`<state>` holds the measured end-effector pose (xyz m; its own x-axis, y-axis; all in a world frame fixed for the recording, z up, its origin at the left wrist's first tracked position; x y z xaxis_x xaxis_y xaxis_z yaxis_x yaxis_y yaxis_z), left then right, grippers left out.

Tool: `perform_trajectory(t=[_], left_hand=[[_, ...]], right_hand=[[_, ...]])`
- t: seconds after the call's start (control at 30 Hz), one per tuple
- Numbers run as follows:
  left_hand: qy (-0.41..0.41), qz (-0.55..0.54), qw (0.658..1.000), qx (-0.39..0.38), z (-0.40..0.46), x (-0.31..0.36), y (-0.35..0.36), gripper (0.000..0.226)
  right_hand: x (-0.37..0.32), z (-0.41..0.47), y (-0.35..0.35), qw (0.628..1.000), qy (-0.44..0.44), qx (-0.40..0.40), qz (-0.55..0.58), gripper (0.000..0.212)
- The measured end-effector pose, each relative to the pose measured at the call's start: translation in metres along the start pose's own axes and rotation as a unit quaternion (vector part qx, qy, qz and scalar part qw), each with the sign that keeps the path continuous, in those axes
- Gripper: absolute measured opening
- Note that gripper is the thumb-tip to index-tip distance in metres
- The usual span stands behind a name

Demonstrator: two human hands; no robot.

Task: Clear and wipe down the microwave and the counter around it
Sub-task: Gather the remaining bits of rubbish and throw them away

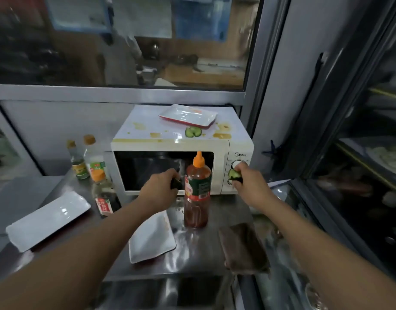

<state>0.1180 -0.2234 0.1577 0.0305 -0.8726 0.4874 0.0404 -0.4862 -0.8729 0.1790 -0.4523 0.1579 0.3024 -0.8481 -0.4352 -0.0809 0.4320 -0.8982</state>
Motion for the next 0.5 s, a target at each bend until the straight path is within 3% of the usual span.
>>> perform_trajectory(t=[0.27, 0.5], left_hand=[[0.031, -0.013, 0.999, 0.033, -0.016, 0.008, -0.045, 0.027], [0.009, -0.011, 0.999, 0.041, -0.013, -0.002, -0.063, 0.032]], right_hand=[[-0.04, -0.002, -0.042, 0.999, -0.021, 0.027, -0.006, 0.025], [-0.065, 0.015, -0.052, 0.998, -0.041, 0.042, -0.017, 0.034]])
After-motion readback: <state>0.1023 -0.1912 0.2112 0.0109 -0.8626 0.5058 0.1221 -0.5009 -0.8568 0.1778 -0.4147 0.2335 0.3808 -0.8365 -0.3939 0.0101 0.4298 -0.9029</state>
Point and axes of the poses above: each hand's wrist, its own z-axis towards the middle knuckle, its own y-axis out of the palm, x = y × z, the point moved 1 cm from there along z, towards the middle knuckle, and after that the axes turned 6 degrees about -x, right-handed, at the moved point
